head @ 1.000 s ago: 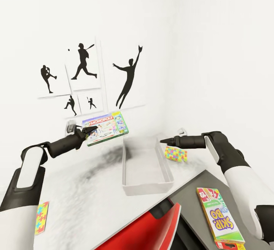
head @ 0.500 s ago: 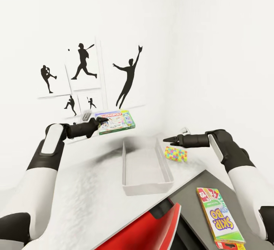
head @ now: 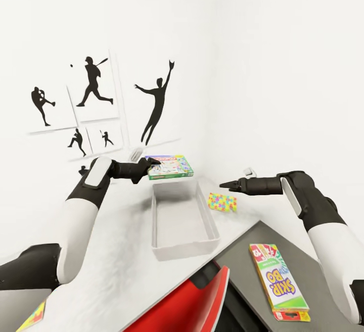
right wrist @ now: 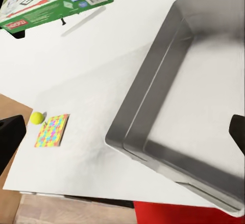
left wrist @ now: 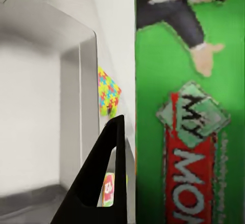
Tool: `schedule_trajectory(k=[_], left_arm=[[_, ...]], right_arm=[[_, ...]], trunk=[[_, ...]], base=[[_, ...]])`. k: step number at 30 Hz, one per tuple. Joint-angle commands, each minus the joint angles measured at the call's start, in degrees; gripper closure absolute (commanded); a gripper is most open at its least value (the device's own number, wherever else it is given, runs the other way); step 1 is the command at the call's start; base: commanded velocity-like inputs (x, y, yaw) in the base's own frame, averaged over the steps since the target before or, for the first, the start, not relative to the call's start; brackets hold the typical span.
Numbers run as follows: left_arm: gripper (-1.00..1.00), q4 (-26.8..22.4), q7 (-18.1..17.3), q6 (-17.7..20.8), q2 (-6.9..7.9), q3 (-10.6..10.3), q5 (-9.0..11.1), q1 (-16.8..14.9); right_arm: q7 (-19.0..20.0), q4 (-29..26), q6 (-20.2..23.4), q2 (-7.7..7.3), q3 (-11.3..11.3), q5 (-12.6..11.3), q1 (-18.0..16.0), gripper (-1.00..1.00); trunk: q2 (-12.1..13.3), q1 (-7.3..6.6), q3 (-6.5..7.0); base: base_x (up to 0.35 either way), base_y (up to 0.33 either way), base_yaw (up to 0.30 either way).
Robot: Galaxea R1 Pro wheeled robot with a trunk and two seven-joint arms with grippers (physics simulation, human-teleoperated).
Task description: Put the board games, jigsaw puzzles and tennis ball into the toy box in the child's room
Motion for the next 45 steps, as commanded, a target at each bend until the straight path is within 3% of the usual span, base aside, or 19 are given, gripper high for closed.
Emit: schedule_trajectory(k=[1, 10, 27, 39, 45], left_arm=[[1.0, -0.07, 0.79, 0.25, -0.07, 0.29, 0.68, -0.06], [1.0, 1.11, 0.64, -0.55, 0.09, 0.21, 0.09, 0.81], [1.0, 1.34, 0.63, -1.59, 0.22, 0.22, -0.11, 1.34], [1.0, 1.39, 0.68, -1.72, 1.33, 0.46, -0.17, 1.33], [1.0, 1.36, 0.62, -2.37, 1.79, 0.42, -0.11, 1.29]], right_arm=[[-0.27, 0.0, 0.43, -0.06, 0.17, -0.56, -0.07, -1.0], [-0.27, -0.4, 0.43, 0.0, 0.19, -0.57, 0.07, -1.0], [-0.26, -0.79, 0.43, 0.01, 0.26, -0.59, 0.12, -1.0], [-0.2, -4.99, 0.43, -0.01, 0.2, -0.59, 2.24, -1.0], [-0.19, -6.9, 0.43, 0.06, -0.86, -0.59, 3.33, -1.0]], trunk=[[-0.14, 0.04, -0.14], [-0.14, 0.04, -0.14], [-0.14, 0.04, -0.14], [-0.14, 0.04, -0.14], [-0.14, 0.04, -0.14]], base=[[0.0, 0.0, -0.27], [-0.06, -0.077, -0.172], [-0.042, -0.054, -0.022], [0.004, -0.01, -0.001], [0.108, -0.099, 0.0]])
